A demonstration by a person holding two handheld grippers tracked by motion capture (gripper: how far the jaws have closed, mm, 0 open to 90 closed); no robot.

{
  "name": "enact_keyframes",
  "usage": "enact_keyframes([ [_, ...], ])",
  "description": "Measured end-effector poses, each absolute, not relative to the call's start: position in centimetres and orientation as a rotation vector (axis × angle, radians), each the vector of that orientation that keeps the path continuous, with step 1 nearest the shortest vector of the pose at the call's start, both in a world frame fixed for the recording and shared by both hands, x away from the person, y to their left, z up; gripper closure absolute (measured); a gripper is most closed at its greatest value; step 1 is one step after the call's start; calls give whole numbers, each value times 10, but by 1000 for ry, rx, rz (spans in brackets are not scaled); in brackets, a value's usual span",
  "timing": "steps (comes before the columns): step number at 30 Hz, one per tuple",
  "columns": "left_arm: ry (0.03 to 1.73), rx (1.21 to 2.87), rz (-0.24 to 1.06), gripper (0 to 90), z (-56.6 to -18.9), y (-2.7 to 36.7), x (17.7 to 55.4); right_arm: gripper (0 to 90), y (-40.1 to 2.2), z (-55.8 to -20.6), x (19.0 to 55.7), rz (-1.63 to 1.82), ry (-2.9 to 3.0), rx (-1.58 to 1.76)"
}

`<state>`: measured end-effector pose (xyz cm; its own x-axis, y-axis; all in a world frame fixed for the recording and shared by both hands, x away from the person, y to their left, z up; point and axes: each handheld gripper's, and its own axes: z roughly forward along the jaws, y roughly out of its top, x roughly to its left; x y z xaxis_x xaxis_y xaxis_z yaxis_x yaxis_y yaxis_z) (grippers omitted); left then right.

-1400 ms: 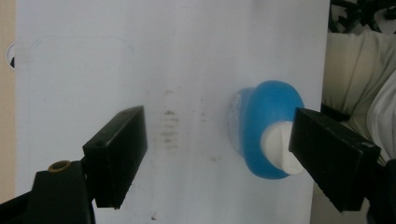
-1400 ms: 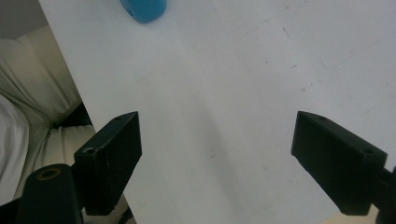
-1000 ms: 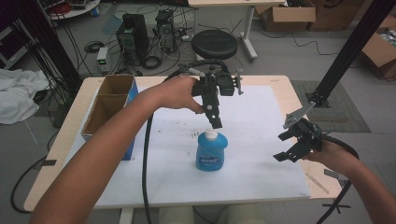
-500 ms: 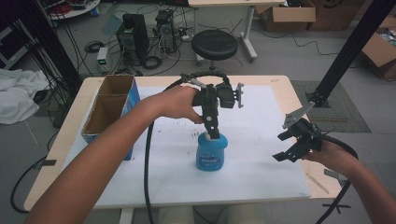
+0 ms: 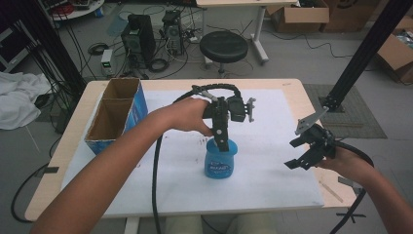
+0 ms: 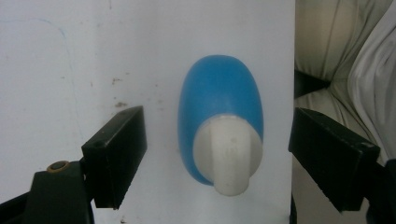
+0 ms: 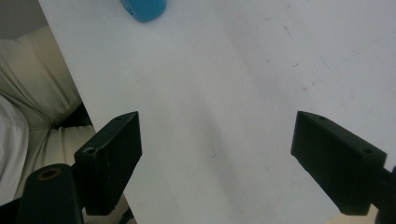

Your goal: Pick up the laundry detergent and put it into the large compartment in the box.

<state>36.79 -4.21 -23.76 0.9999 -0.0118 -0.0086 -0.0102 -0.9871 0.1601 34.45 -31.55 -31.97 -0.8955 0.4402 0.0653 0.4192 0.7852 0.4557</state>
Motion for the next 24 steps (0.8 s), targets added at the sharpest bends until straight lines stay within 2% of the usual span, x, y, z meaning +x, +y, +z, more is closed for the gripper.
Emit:
enact_keyframes([
  [24,-6,2970,-31,200,-272,-41,364,161,-314,-321,344,732,2928,707],
])
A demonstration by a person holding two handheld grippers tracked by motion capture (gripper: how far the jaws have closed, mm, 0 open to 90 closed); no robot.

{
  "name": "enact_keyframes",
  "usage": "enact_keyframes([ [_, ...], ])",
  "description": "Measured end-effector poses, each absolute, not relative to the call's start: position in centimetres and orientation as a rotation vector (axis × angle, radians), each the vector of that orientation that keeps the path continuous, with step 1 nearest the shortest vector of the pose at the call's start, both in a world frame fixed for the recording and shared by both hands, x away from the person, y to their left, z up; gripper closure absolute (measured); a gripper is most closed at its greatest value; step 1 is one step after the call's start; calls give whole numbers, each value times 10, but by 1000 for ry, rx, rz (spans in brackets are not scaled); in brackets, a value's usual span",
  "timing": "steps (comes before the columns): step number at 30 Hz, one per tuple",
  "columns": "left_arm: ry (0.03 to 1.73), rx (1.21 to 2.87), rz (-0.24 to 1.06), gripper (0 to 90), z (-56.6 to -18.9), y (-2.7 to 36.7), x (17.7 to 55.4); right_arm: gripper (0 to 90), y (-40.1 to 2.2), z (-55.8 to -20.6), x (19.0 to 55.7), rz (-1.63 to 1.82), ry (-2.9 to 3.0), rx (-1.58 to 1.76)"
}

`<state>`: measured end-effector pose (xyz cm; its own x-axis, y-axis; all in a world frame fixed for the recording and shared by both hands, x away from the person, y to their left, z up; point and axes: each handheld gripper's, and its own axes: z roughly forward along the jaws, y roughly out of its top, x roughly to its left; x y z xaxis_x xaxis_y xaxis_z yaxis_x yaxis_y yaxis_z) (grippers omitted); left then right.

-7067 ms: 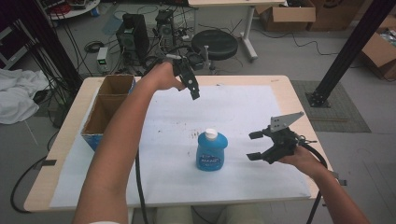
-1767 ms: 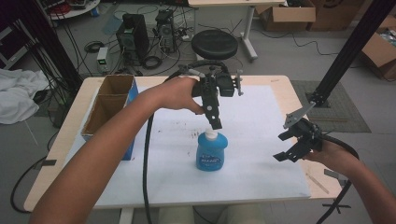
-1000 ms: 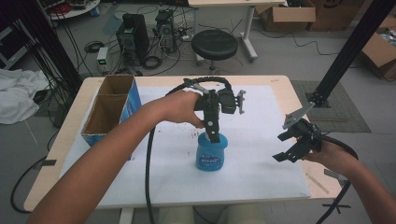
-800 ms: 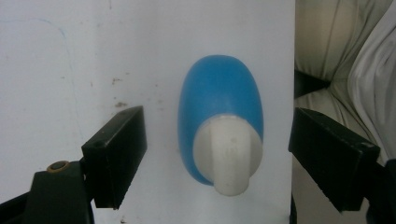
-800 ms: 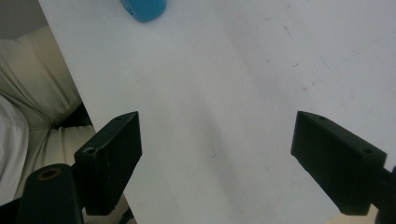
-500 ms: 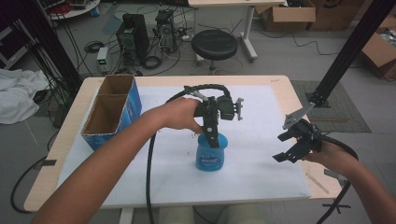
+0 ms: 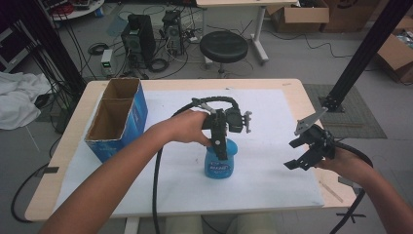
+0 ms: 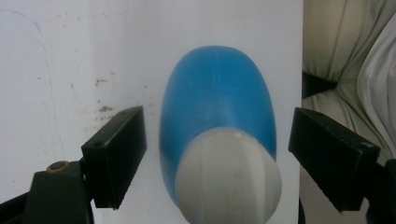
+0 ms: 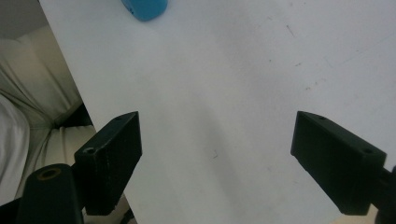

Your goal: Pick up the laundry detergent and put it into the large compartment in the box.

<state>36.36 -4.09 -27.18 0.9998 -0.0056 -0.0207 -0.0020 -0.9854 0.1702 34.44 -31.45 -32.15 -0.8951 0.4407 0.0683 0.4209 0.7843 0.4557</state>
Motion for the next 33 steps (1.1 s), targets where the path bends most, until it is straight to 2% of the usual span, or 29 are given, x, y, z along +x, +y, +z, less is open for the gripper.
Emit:
enact_keyframes([
  [17,-18,2984,-19,216,-288,-40,363,162,-314,-321,343,732,2932,707],
  [33,-22,2975,-9,287,-288,-39,364,165,-313,-322,343,734,2937,705],
])
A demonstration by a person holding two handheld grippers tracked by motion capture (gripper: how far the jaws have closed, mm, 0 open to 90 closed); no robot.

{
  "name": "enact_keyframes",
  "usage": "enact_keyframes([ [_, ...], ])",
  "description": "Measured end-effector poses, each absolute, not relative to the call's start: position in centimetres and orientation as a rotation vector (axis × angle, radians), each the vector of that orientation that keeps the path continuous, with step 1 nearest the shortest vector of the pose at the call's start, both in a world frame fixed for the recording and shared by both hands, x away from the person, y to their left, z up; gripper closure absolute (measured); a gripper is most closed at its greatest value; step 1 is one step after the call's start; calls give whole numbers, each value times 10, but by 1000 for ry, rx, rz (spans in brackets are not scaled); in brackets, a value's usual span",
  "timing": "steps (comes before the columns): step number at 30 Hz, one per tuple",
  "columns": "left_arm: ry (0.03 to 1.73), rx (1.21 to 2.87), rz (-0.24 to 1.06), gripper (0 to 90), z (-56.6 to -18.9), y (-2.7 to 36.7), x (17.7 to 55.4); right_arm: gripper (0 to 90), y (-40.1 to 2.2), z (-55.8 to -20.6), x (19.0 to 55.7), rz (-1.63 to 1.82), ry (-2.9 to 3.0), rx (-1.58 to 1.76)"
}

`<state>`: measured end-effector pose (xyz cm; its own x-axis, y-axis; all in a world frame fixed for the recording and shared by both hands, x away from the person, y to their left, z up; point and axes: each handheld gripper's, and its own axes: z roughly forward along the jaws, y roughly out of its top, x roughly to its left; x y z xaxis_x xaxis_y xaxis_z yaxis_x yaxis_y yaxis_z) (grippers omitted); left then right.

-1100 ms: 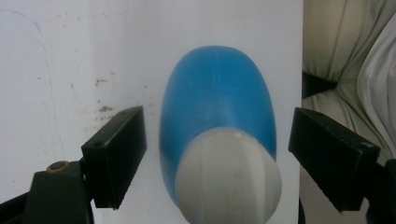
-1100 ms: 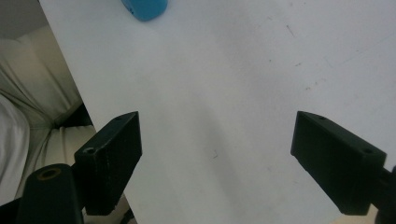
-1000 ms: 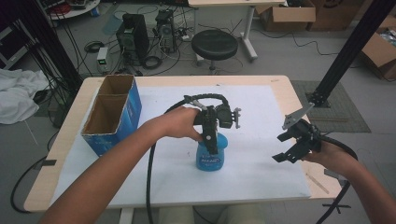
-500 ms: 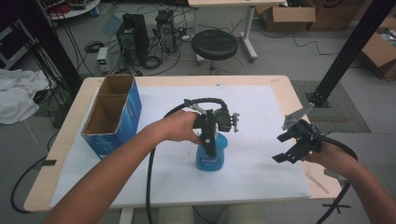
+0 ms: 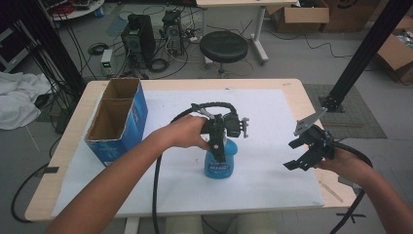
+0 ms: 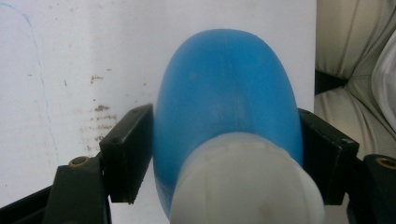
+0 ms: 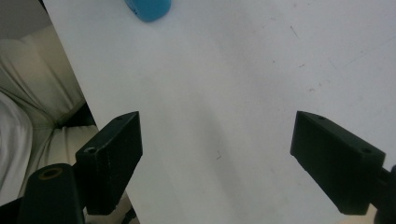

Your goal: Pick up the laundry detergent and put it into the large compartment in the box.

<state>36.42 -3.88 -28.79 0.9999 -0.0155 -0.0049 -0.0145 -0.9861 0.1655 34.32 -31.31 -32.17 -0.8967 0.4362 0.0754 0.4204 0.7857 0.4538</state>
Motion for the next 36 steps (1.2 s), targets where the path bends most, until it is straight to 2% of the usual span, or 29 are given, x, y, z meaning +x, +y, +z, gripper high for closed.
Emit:
enact_keyframes([
  [12,-19,2967,-5,328,-287,-38,365,167,-312,-322,343,731,2940,707],
  [16,-34,2965,-13,372,-287,-38,364,168,-312,-323,344,733,2942,702],
  [32,-17,2969,15,378,-285,-39,361,171,-312,-325,344,731,2948,703],
  [36,43,2962,25,378,-280,-38,361,171,-313,-326,344,723,2951,706],
])
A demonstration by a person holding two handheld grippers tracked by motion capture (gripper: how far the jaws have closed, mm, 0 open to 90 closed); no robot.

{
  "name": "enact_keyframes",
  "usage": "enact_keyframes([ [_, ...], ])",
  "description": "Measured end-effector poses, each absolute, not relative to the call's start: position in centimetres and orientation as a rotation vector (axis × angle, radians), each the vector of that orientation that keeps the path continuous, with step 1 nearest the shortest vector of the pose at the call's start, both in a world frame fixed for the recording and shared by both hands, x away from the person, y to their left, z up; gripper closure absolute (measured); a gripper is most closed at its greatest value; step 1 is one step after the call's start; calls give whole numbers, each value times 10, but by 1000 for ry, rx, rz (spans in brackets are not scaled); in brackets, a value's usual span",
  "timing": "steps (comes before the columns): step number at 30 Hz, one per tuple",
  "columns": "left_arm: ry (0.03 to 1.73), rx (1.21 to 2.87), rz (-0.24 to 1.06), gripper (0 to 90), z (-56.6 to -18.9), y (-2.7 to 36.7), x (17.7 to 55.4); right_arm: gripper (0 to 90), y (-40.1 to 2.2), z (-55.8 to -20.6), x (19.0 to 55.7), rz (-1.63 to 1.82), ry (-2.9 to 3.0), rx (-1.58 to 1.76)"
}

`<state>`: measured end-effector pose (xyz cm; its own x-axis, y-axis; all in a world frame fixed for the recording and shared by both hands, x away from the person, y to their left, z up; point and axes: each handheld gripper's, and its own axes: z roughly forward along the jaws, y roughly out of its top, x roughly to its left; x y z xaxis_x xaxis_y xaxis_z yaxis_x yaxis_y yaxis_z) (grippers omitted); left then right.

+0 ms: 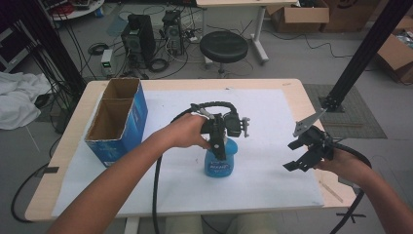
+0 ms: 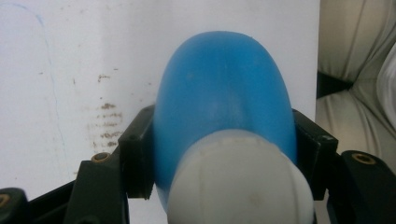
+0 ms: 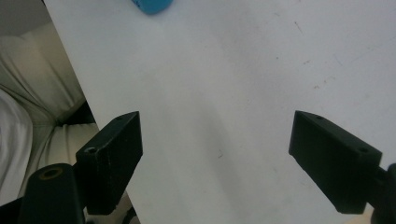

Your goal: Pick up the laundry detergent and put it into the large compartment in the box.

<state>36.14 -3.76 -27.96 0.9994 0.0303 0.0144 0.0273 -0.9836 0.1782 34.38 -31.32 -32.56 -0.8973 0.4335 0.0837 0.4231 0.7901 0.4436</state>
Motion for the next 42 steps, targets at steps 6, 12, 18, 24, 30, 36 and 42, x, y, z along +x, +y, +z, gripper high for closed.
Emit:
enact_keyframes([
  [6,245,2949,35,378,-261,-33,365,172,-315,-324,343,728,2946,706],
  [12,460,2913,68,378,-236,-29,366,172,-315,-326,343,727,2943,700],
  [18,629,2875,98,379,-214,-22,369,171,-315,-325,342,746,2941,692],
  [24,822,2815,115,379,-194,-10,376,171,-315,-324,341,750,2943,683],
  [30,1000,2751,164,379,-175,2,383,170,-316,-324,341,754,2941,678],
  [36,1168,2682,173,379,-161,16,394,170,-316,-323,342,750,2945,664],
  [42,1313,2616,184,379,-148,31,404,169,-315,-324,345,759,2948,650],
])
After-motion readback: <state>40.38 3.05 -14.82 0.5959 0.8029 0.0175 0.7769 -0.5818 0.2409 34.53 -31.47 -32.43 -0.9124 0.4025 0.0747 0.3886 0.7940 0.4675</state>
